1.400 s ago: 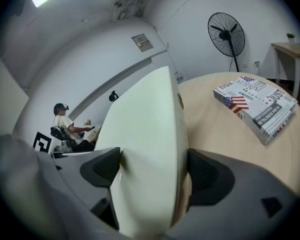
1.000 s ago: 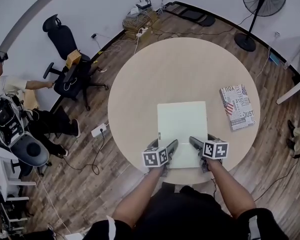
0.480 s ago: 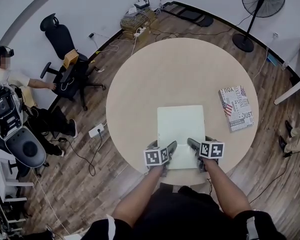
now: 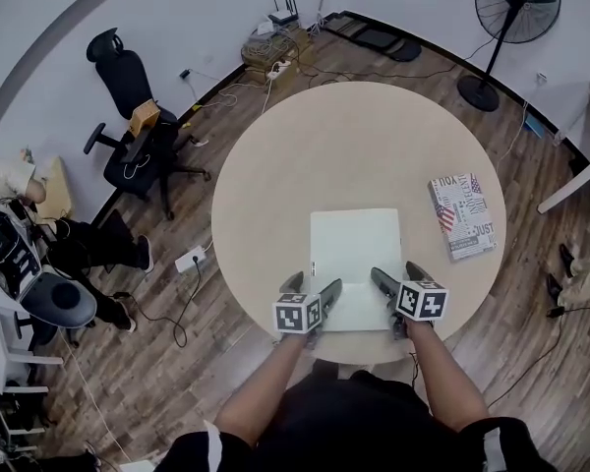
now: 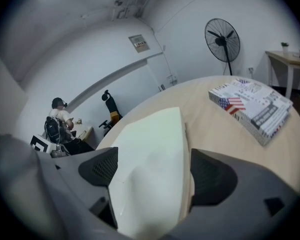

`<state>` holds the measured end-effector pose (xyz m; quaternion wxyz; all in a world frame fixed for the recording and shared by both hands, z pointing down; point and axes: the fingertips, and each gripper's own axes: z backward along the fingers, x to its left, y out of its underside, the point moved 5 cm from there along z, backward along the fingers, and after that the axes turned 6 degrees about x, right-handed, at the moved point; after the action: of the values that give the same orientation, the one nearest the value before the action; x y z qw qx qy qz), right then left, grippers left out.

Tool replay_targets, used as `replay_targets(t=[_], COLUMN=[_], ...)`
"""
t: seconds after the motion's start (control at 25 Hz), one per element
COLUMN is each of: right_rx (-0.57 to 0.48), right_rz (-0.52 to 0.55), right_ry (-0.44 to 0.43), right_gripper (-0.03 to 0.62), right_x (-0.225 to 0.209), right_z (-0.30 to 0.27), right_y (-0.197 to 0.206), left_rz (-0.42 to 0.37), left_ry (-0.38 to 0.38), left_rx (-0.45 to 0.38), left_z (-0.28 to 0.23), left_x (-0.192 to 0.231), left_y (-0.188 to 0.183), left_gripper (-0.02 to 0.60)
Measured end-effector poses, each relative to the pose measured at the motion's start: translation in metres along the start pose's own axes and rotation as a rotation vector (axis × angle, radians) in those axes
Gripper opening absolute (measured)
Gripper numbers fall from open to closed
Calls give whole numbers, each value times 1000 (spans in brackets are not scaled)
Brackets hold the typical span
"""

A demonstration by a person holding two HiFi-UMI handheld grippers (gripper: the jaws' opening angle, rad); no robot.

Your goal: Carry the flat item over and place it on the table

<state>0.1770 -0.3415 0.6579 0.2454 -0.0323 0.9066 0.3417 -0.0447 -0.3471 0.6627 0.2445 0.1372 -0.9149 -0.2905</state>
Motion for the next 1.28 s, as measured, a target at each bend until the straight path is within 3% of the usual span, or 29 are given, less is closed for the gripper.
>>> replay_targets(t=[0.2, 0.4, 0.56, 0.64, 0.76, 1.0, 1.12, 1.2, 1.28], right_rx=[-106, -213, -296, -334, -385, -473, -505, -520, -528], right_rz=[199, 382, 436, 442, 467, 520, 550, 576, 603], right_ry=[-16, -25, -56, -73, -83, -100, -85, -63, -44], right_gripper=[405, 403, 402, 395, 300, 174, 92, 0, -2], right_x=[34, 74, 101, 112, 124, 139, 143, 146, 149], right_z=[30, 60, 82, 91, 104, 127, 135, 139, 142], right_y=[-36, -72, -96, -105, -115, -128, -130, -130, -130], left_rz=[-43, -164, -166, -179, -220, -287, -310, -325, -340], left_ry=[-70, -76, -31, -34, -66, -116, -130, -130, -133], left_rx=[-186, -348, -435, -476, -513, -549, -565, -565, -567], left_z=[46, 87, 115, 127, 138, 149, 153, 155, 158], left_x=[-5, -38, -58, -66, -74, -86, -90, -92, -93], left_y=[-36, -81, -106, -115, -124, -130, -130, -130, -130], left_gripper=[410, 410, 405, 355, 253, 29, 8, 8, 8])
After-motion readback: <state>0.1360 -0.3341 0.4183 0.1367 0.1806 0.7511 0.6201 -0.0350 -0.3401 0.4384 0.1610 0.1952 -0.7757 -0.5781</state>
